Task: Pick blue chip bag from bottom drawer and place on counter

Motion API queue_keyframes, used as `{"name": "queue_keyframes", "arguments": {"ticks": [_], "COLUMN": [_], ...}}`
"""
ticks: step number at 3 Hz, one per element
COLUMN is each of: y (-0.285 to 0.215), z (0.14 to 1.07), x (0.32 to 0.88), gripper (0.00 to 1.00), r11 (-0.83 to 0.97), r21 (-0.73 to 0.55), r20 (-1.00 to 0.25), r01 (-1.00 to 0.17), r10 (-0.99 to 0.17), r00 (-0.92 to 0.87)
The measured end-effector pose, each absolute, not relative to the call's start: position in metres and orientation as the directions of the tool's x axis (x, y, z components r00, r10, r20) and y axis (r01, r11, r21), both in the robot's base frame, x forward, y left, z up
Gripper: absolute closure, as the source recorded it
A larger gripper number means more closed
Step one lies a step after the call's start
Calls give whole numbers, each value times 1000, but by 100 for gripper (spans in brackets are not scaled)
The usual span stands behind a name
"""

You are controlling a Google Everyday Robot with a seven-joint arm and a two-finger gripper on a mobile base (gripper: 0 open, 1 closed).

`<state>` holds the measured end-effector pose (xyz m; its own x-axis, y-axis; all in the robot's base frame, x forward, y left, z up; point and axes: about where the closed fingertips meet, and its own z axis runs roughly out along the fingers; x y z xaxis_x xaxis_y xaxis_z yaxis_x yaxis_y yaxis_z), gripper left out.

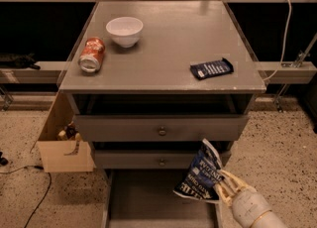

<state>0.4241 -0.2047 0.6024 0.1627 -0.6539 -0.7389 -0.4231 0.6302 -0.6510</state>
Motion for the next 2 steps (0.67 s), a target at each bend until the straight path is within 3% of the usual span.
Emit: {"name": "queue_keyframes", "arguments": {"ticks": [1,2], "y": [-164,-163], "z": [659,660], "x": [421,422], "gripper": [100,100], "r11": [548,546], "r21": [-725,-726], "r20": [-679,-678], "r01": [-418,-418], "r10": [-672,-672], "r00": [297,298]}}
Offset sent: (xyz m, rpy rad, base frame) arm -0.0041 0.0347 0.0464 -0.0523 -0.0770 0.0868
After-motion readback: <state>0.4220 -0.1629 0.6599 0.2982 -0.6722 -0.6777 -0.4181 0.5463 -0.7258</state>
